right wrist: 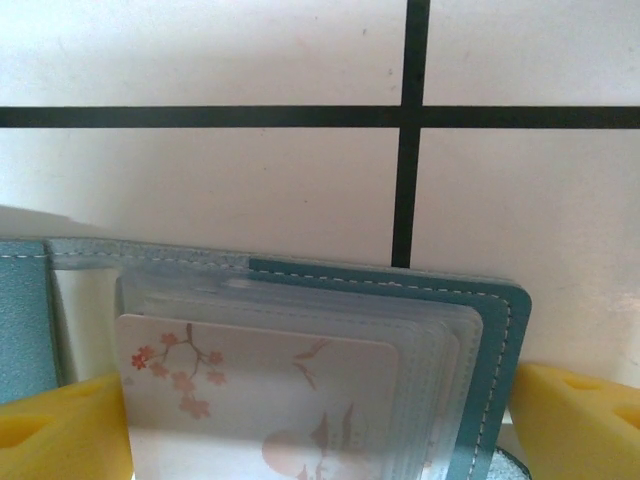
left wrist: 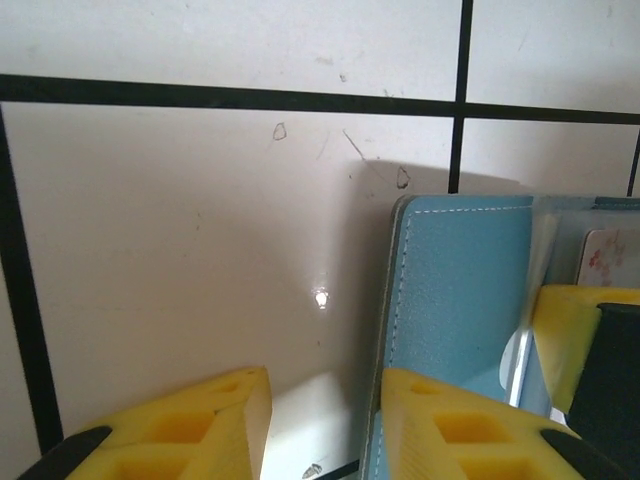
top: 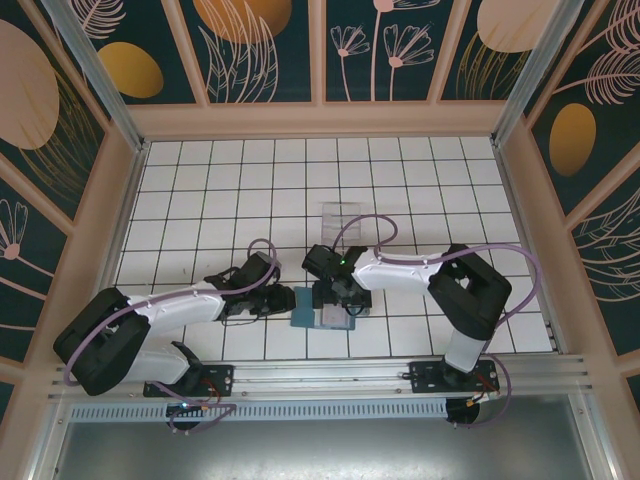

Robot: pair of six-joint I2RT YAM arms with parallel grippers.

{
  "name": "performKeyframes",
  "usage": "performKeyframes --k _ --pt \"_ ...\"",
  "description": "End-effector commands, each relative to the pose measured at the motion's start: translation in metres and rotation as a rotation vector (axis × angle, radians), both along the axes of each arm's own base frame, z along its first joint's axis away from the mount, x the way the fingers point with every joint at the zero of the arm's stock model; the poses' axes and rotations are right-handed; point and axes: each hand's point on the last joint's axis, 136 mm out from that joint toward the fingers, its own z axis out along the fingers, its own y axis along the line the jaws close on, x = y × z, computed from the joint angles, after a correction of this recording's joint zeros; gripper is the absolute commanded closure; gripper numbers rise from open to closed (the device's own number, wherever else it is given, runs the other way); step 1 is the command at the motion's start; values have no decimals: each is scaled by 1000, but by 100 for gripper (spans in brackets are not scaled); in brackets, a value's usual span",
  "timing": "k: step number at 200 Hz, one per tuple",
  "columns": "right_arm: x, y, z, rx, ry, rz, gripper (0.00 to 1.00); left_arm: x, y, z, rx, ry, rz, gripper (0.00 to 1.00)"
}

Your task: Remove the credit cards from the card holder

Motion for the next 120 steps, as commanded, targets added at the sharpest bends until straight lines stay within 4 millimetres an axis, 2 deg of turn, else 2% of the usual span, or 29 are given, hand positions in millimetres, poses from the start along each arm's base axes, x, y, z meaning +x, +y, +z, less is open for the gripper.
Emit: performKeyframes --k 1,20,58,97,120 --pt "-1 1 4 -9 -6 1 7 3 9 7 63 -22 5 58" --pt "3 4 16 13 -30 -3 5 11 8 27 67 -60 11 54" --pt "12 10 49 83 -90 -19 4 28 -1 77 22 -152 19 55" --pt "17 13 74 185 -135 -52 12 35 -32 114 -137 -178 -12 59" --pt "18 12 77 281 -127 -86 19 37 -52 123 -215 -167 -37 63"
